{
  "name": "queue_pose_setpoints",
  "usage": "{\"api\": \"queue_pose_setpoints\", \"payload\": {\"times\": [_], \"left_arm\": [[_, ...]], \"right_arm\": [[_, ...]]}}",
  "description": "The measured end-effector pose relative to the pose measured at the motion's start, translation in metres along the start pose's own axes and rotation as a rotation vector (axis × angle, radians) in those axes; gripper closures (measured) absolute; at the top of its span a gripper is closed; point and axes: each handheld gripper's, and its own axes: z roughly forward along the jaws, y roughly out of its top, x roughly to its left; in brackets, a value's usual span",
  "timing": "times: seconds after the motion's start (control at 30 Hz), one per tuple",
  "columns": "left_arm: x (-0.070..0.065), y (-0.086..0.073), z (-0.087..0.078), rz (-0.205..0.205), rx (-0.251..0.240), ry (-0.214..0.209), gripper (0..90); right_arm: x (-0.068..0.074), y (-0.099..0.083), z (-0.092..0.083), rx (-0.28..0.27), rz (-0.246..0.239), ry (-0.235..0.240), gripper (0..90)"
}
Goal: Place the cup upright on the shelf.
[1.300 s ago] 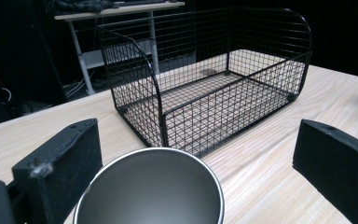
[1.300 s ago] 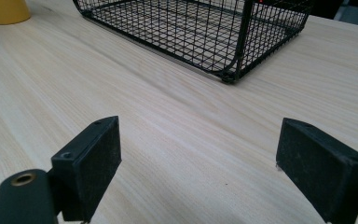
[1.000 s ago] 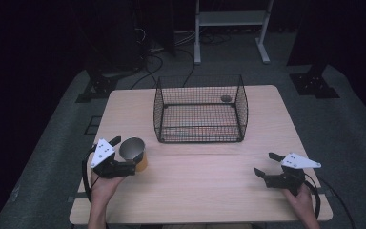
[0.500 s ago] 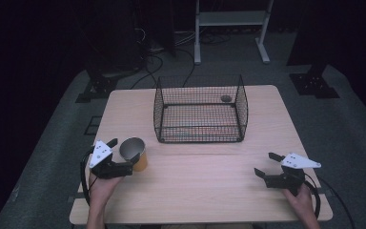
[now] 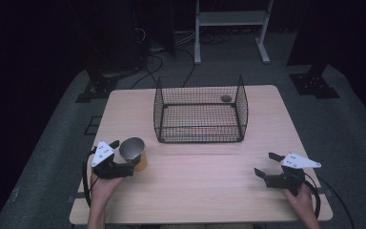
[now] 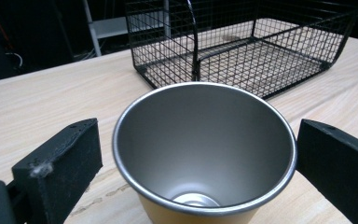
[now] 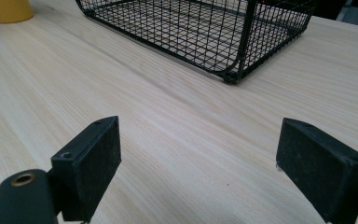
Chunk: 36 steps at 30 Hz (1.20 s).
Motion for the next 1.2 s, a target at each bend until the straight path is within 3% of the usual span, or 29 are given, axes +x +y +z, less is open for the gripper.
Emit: {"api": "queue_pose_setpoints", "payload": {"times": [0.63,0.8,1.0,1.2], "left_arm": [[-0.003,-0.006,0.015,0.014,0.057,0.003,1.0],[-0.003,-0.008,0.018,0.018,0.079,-0.002,4.9],[-0.001,-0.008,0.017,0.017,0.069,-0.005,12.3],[-0.002,-0.008,0.017,0.025,0.07,-0.004,13.0]], "right_arm": [[0.0,0.0,0.0,0.0,-0.002,-0.001,12.8],[0.0,0.0,0.0,0.001,-0.002,-0.002,12.9],[0.0,0.0,0.0,0.0,-0.001,-0.002,12.8],[0.0,0.0,0.0,0.002,-0.003,-0.001,12.8]]}}
